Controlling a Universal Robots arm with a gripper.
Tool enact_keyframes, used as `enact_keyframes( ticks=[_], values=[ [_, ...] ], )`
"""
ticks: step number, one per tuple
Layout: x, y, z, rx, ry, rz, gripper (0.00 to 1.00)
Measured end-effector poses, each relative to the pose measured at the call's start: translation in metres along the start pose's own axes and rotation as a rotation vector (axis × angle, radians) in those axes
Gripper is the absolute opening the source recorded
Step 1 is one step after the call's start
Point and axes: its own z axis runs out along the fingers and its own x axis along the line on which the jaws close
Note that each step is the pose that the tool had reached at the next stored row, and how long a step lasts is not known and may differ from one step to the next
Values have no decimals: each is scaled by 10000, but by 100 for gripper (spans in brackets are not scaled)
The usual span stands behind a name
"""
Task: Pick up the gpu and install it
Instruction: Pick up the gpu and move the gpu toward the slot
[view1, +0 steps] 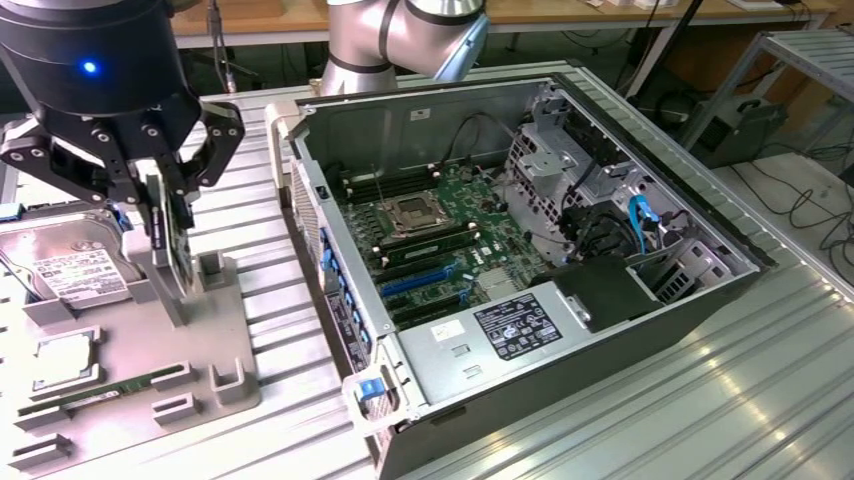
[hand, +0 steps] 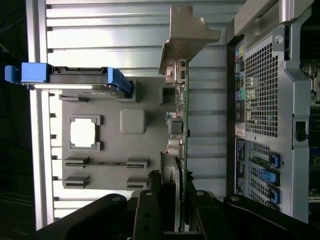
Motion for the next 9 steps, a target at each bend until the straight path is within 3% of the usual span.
enact_keyframes(
  ticks=[9],
  values=[
    [1, 2, -73, -1, -1, -1, 27]
  ],
)
